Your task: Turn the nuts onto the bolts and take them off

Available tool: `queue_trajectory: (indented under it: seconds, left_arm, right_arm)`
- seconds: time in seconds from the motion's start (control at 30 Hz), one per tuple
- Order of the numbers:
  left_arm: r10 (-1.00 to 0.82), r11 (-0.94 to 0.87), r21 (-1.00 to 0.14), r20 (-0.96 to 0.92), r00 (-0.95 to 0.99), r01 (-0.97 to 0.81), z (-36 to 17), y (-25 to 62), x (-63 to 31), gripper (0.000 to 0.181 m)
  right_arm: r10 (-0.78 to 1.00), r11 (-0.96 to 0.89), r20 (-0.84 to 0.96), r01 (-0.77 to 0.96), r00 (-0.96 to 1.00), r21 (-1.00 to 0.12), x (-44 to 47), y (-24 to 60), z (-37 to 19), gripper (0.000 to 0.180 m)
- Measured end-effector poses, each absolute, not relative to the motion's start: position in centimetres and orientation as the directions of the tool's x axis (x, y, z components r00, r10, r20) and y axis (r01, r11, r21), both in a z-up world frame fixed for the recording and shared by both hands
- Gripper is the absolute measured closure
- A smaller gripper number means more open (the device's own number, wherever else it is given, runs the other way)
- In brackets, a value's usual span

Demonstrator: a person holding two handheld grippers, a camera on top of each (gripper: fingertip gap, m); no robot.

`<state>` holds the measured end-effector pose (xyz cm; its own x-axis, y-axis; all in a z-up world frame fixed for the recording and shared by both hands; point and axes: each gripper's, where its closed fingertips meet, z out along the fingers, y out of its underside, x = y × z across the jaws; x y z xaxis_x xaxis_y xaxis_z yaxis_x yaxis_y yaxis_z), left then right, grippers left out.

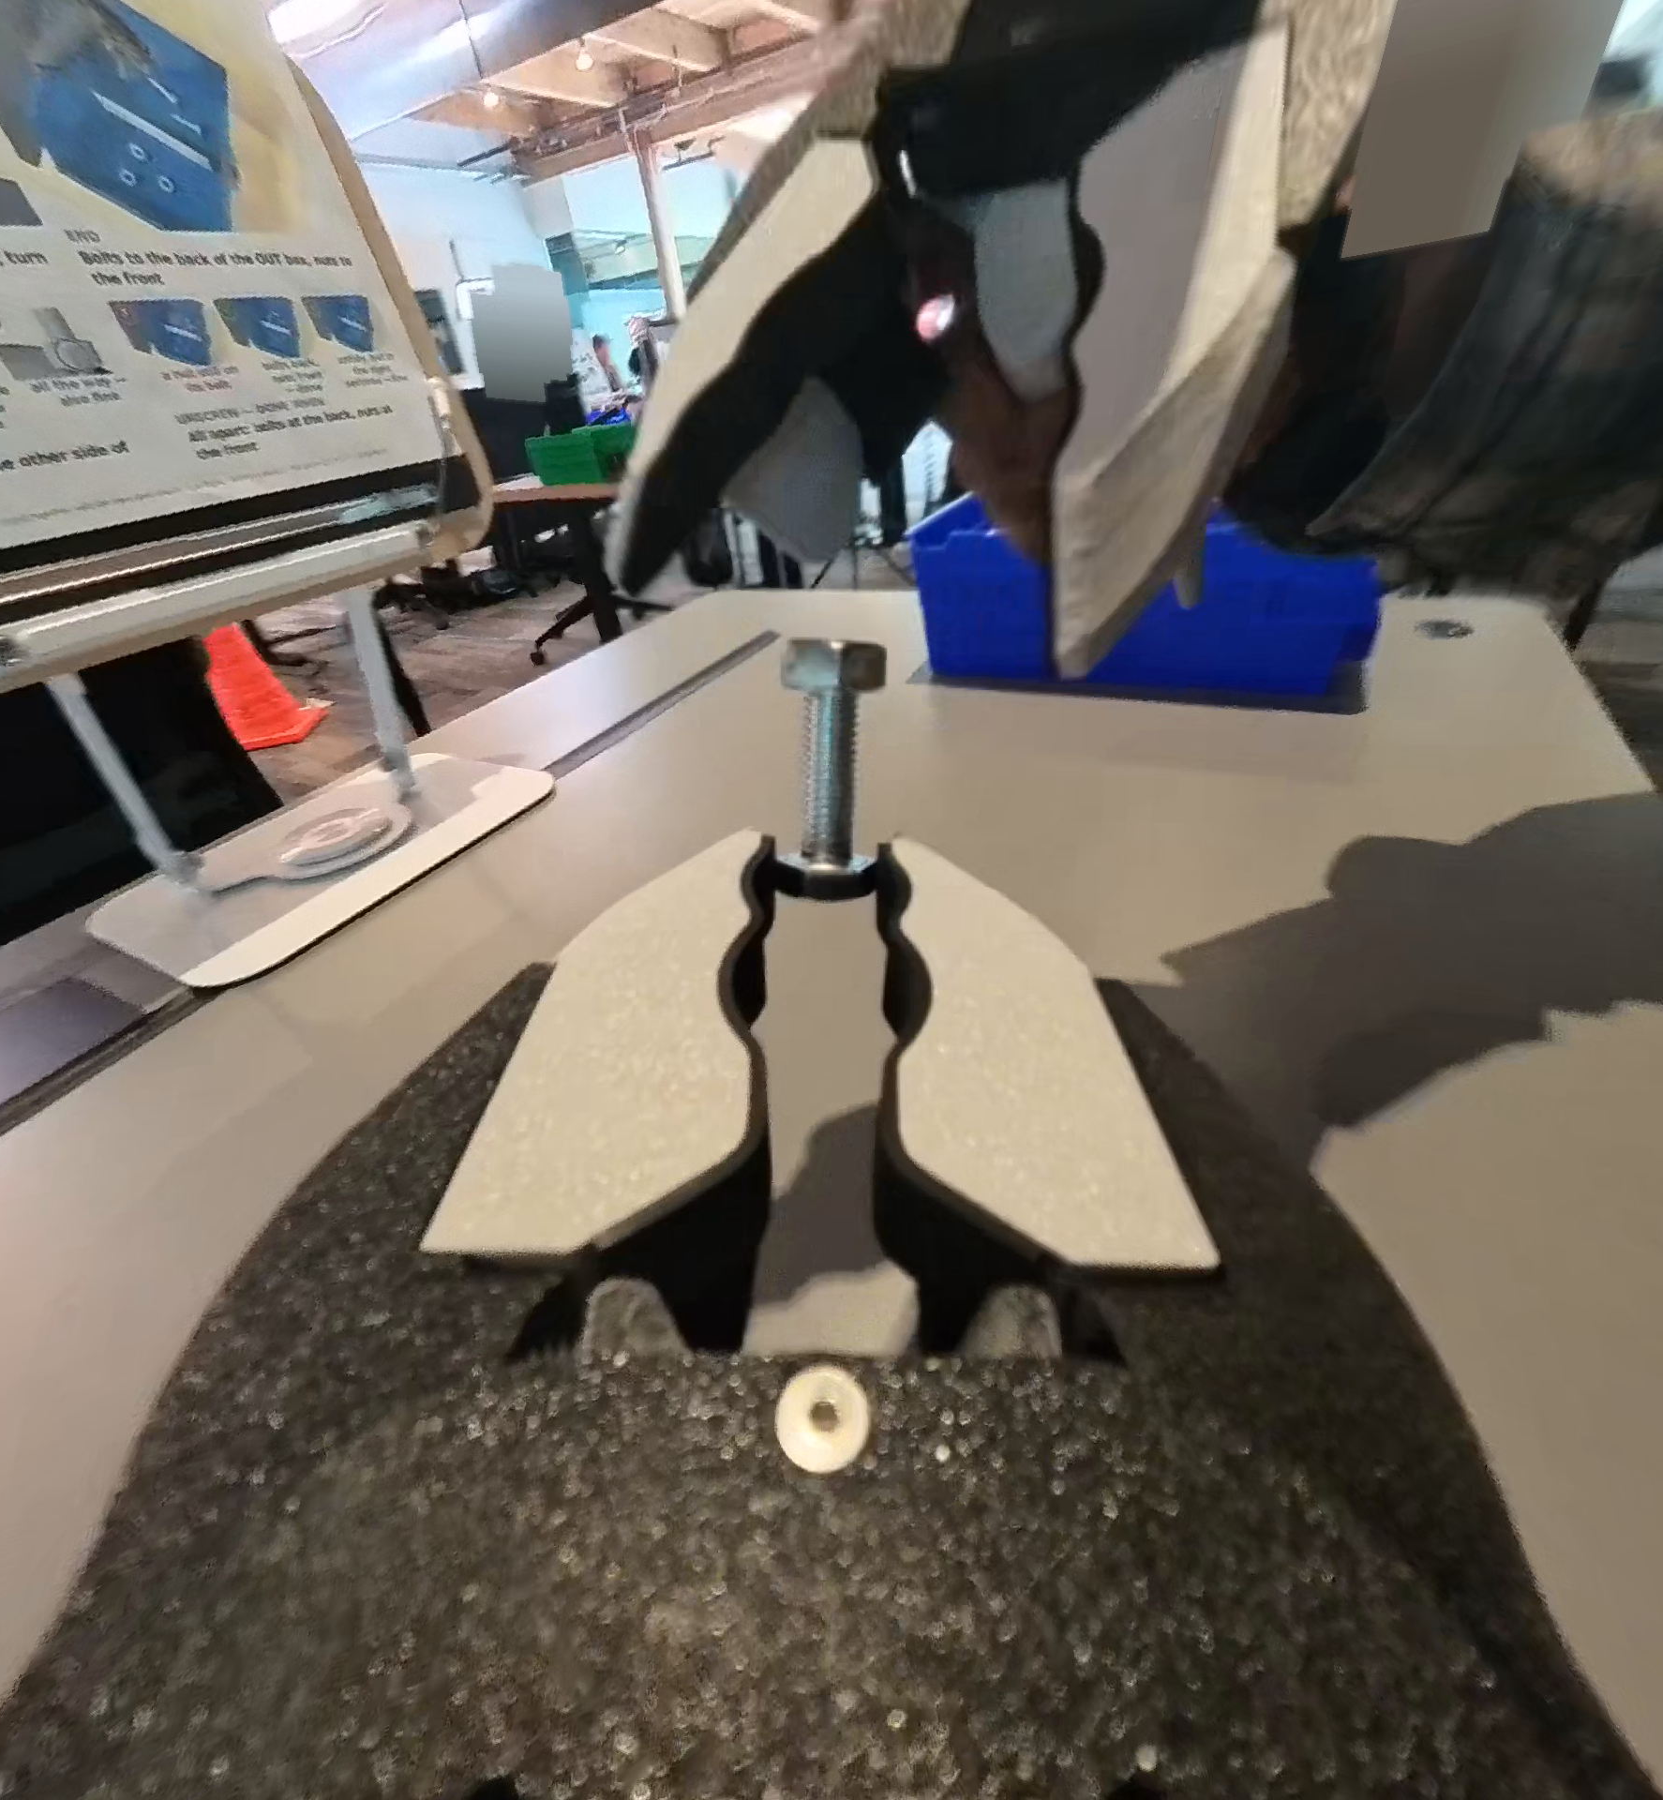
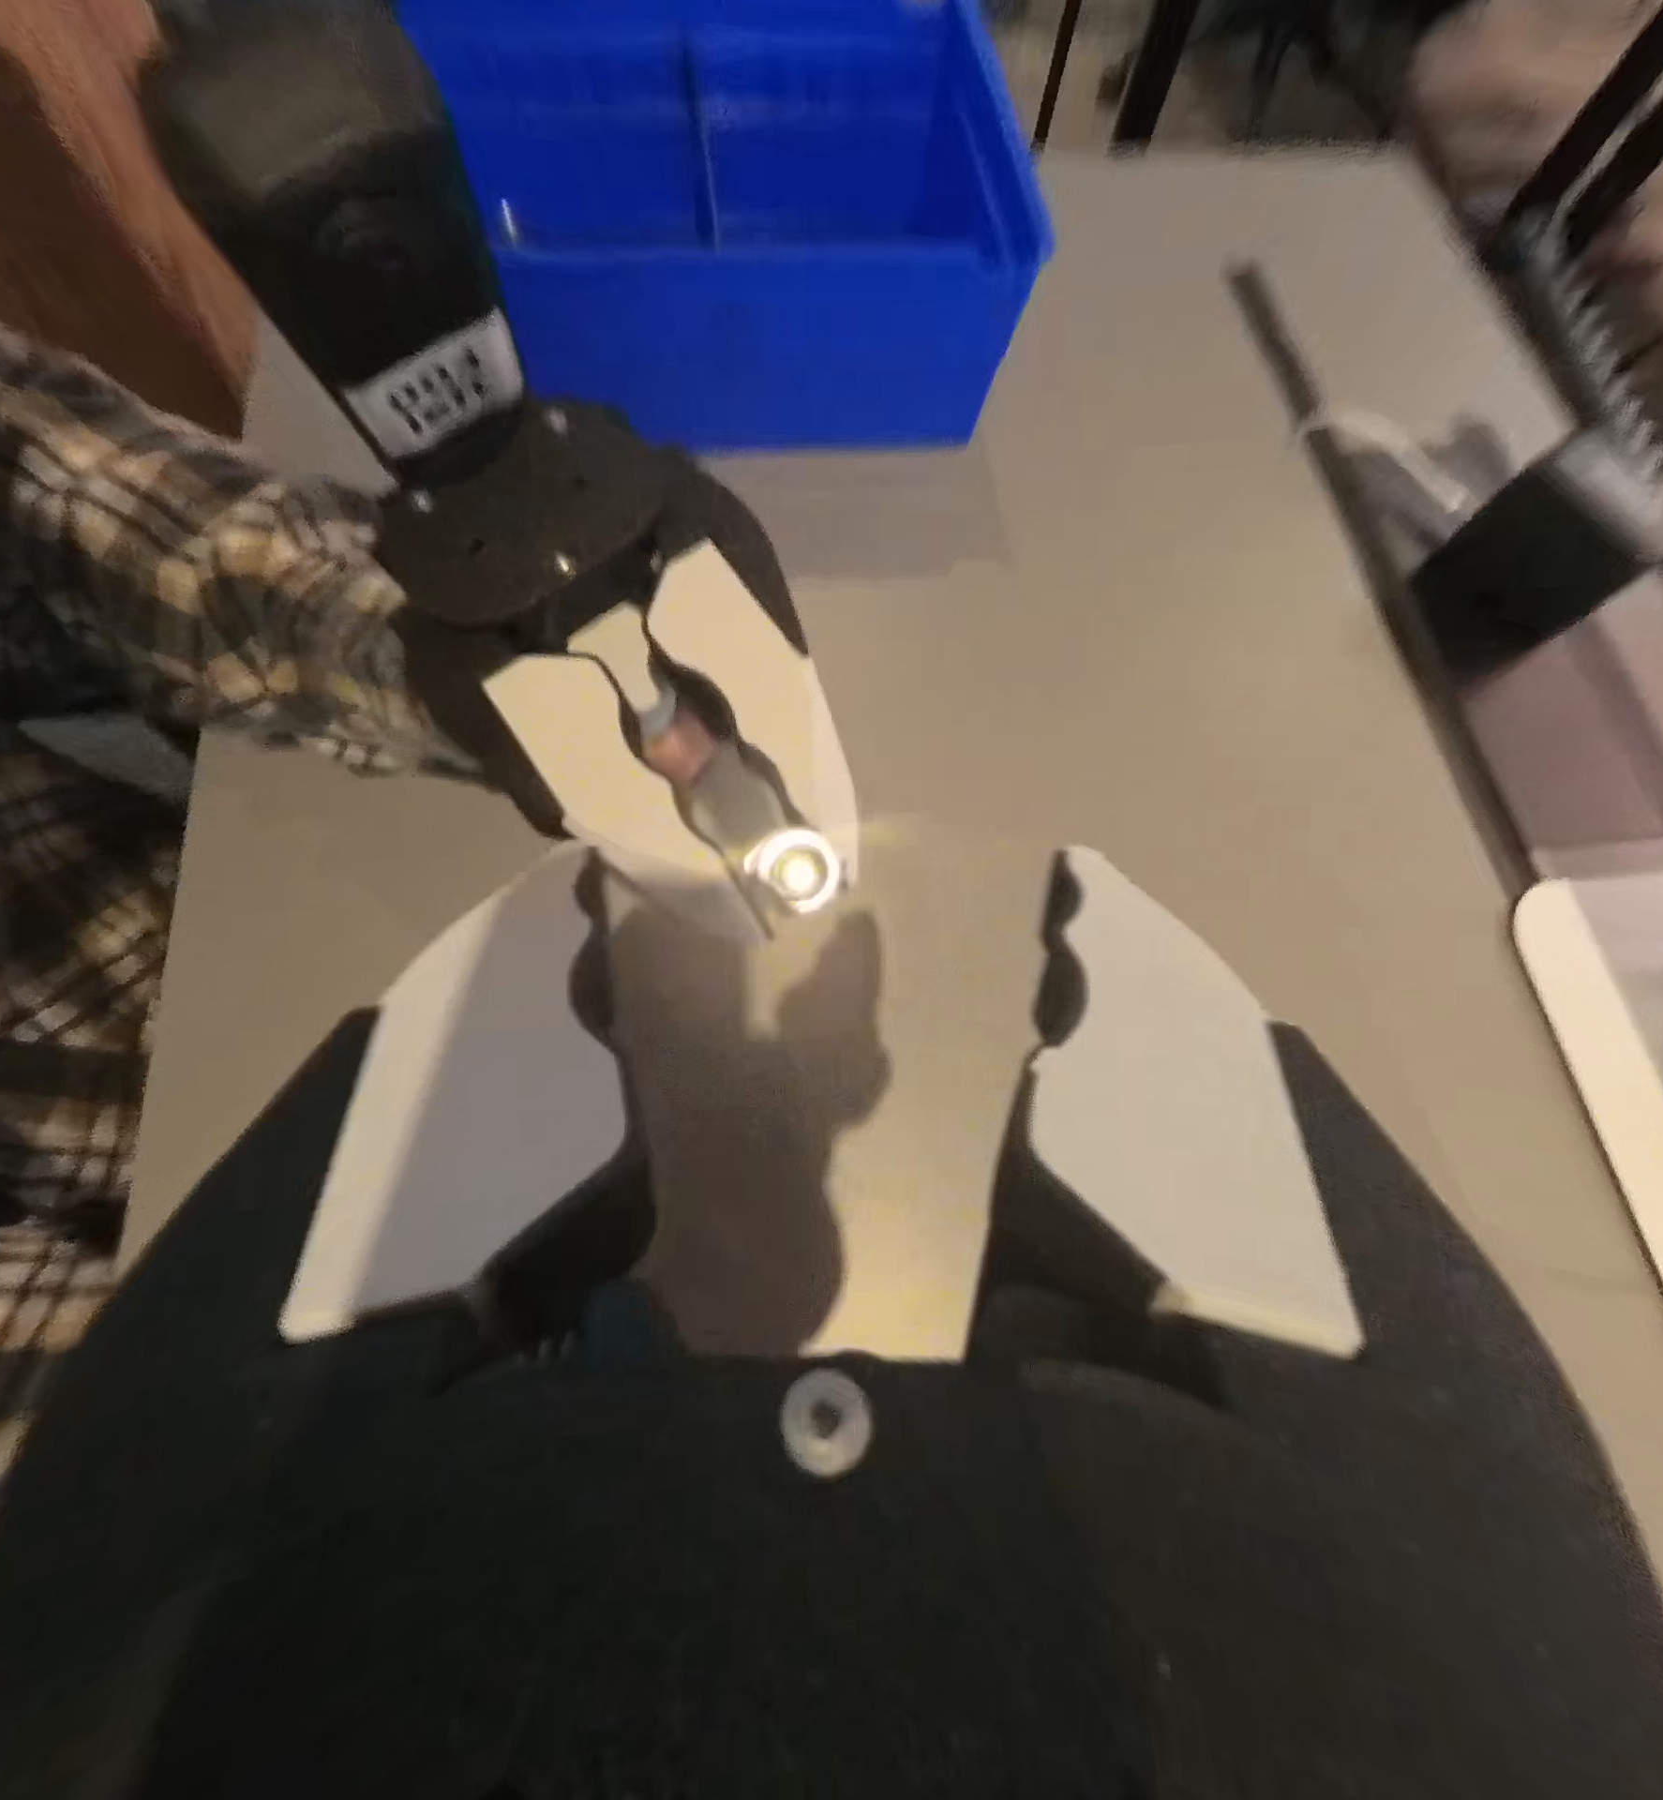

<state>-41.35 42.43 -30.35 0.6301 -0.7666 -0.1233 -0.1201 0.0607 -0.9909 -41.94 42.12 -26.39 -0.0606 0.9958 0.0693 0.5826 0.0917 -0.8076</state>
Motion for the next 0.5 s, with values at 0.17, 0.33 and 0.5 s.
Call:
queue_trajectory:
  seconds: [0.17, 0.33, 0.5]
  left_arm:
    - [-0.829, 0.012, -1.000, -0.004, 0.559, 0.010, -29.6, 41.8, -41.1, 0.162]
    - [-0.889, -0.034, -0.995, 0.073, 0.452, 0.095, -29.3, 40.9, -40.2, 0.162]
    - [-0.906, -0.069, -0.988, 0.121, 0.406, 0.140, -29.1, 40.6, -40.0, 0.162]
  right_arm:
    - [0.995, 0.039, 0.033, 0.065, -0.095, -0.997, -41.9, 40.5, -23.4, 0.060]
    - [0.985, 0.024, 0.048, -0.147, -0.166, -0.989, -42.0, 37.9, -23.2, 0.056]
    - [0.971, -0.015, 0.022, -0.152, -0.238, -0.988, -42.9, 36.9, -23.9, 0.055]
